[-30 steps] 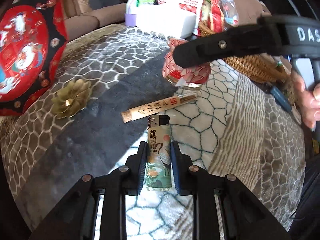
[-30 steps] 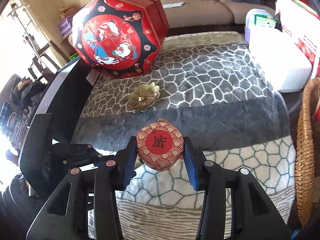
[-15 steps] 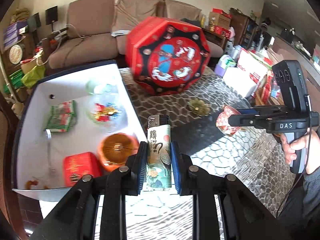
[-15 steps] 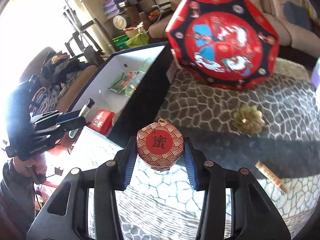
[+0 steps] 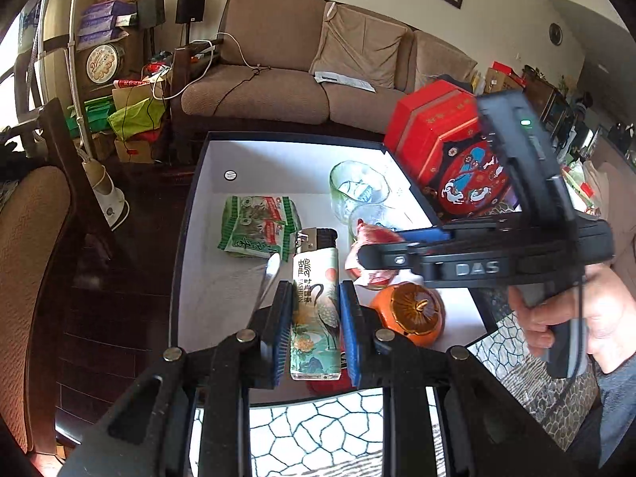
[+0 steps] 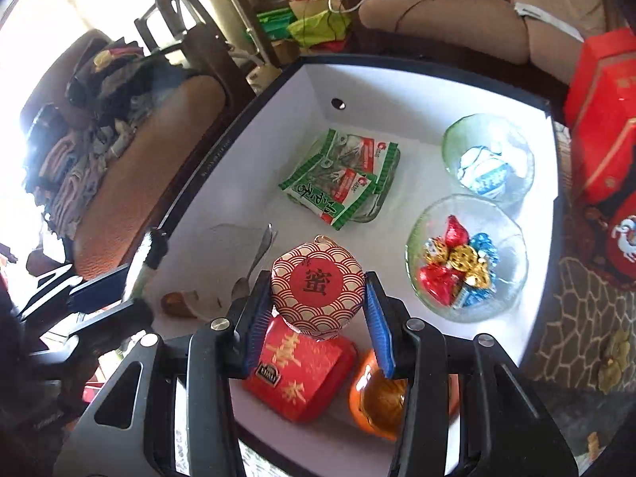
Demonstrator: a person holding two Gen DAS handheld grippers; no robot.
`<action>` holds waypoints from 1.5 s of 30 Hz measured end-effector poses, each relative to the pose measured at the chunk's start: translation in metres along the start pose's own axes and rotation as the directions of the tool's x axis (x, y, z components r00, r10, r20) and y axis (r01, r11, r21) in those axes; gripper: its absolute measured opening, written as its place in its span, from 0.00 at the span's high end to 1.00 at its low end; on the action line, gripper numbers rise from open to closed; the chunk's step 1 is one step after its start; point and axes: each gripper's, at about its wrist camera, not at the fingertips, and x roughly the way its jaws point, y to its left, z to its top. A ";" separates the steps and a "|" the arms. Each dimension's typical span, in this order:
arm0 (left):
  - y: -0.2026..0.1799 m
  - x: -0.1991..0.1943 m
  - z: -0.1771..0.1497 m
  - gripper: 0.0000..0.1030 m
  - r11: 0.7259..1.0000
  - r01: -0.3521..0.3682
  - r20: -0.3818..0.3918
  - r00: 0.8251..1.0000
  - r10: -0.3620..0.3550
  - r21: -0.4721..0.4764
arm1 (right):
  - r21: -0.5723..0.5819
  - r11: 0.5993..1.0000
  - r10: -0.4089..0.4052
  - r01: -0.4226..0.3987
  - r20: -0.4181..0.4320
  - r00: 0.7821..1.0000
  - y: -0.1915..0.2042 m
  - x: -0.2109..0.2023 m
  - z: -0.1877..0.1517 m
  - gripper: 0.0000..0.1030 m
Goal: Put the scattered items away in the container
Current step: 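Lower the pink tin into the box and open the right tool while the left carries the bottle, then lower the crane bottle into the box and open the left tool while the right tool returns to the table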
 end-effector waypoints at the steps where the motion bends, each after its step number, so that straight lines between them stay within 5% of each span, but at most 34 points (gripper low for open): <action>1: 0.005 0.003 0.001 0.78 1.000 0.004 0.002 1.000 -0.004 -0.006 | -0.010 1.000 -0.028 0.028 -0.023 0.999 0.003 0.014 0.003 0.60; 8: 0.035 0.023 0.004 0.78 0.998 0.048 0.014 0.999 -0.048 -0.046 | -0.090 0.974 -0.220 0.208 -0.152 0.964 0.001 0.070 0.018 0.60; 18: 0.046 0.033 0.005 0.78 0.993 0.099 0.016 0.995 -0.098 -0.067 | -0.138 0.969 -0.239 0.205 -0.316 0.918 0.006 0.094 0.013 0.59; 26: 0.034 0.042 0.019 0.78 0.993 0.089 -0.014 0.996 -0.091 -0.078 | -0.124 0.984 -0.132 0.125 -0.058 0.989 -0.008 -0.036 -0.005 0.55; 36: -0.017 0.131 0.058 0.78 0.981 0.010 -0.222 0.974 -0.053 -0.191 | -0.003 0.993 -0.117 0.118 0.109 0.987 -0.085 -0.149 -0.083 0.50; 45: -0.026 0.187 0.069 0.78 0.964 -0.090 -0.297 0.955 0.012 -0.249 | 0.054 0.991 -0.124 0.119 0.114 0.986 -0.154 -0.166 -0.142 0.50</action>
